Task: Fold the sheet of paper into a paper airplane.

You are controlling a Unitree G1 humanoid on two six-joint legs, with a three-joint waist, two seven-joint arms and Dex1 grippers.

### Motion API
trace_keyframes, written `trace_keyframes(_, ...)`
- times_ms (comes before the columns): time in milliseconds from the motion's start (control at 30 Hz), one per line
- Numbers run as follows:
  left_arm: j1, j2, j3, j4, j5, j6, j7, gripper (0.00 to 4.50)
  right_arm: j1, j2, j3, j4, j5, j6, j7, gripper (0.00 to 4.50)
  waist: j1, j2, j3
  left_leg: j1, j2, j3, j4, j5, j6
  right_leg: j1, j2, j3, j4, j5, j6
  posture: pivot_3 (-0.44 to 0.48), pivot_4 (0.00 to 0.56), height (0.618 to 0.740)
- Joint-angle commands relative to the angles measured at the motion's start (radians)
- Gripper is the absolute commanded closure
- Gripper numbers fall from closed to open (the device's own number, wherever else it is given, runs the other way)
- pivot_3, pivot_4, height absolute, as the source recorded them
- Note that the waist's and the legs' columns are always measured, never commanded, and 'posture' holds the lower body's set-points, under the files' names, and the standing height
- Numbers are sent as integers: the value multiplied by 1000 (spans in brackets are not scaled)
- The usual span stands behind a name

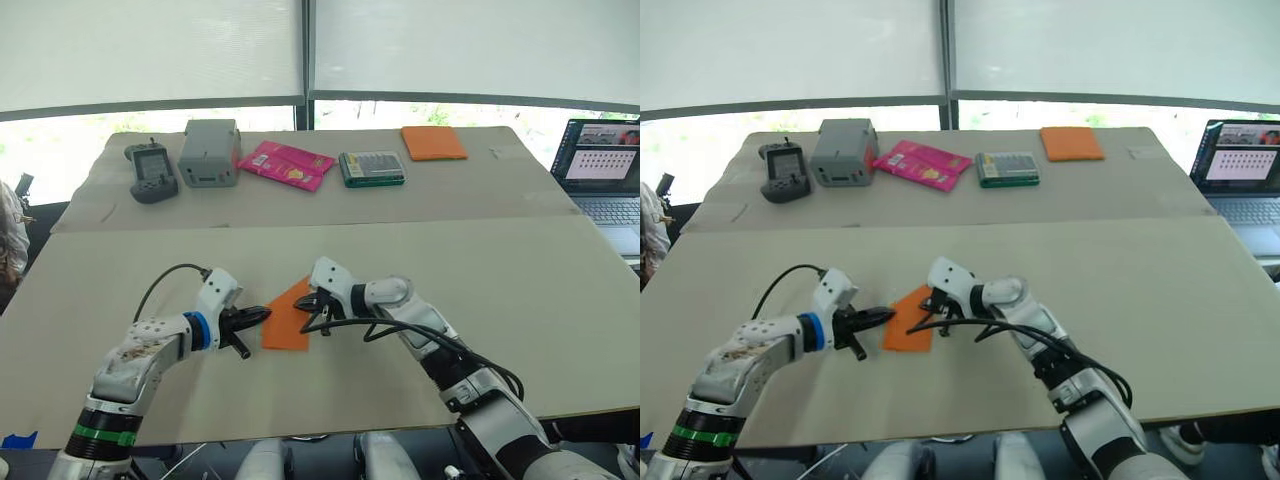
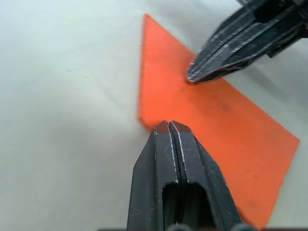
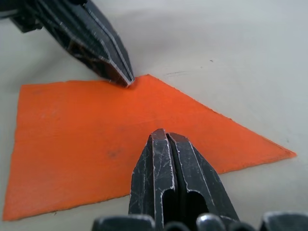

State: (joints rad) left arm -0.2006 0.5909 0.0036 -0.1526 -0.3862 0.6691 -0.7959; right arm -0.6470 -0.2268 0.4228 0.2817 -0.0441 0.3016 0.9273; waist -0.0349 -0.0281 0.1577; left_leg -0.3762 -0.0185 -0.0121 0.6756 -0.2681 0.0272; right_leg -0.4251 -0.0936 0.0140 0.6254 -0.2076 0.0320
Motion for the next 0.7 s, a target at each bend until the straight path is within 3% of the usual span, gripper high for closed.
trace_keyframes(33, -95, -32, 28, 68, -3, -44, 22, 4469, 50, -21, 58, -24, -29, 38, 29, 4500, 8, 0, 0, 0, 0, 0, 1, 0, 0, 0, 0, 0, 0, 0, 0, 0, 150, 740)
trace_keyframes(167, -197, -64, -17, 168, 29, -108, -4, 4469, 79, -28, 65, -71, -36, 73, 23, 4500, 17, 0, 0, 0, 0, 0, 1, 0, 0, 1, 0, 0, 0, 0, 0, 0, 150, 740)
trace_keyframes(433, -449, -126, -105, 518, 103, -319, -174, 4469, 125, -44, 73, -139, -48, 134, -12, 4500, 20, 0, 0, 0, -1, 1, 1, 0, 0, 1, 1, -1, 0, 0, 0, 0, 150, 740)
trace_keyframes(700, -587, -220, -152, 798, 179, -469, -255, 4469, 133, -52, 61, -161, -42, 166, -43, 4500, 20, -1, 0, 0, -3, 2, 3, 0, 0, 2, 2, -1, 0, 0, 0, 0, 150, 740)
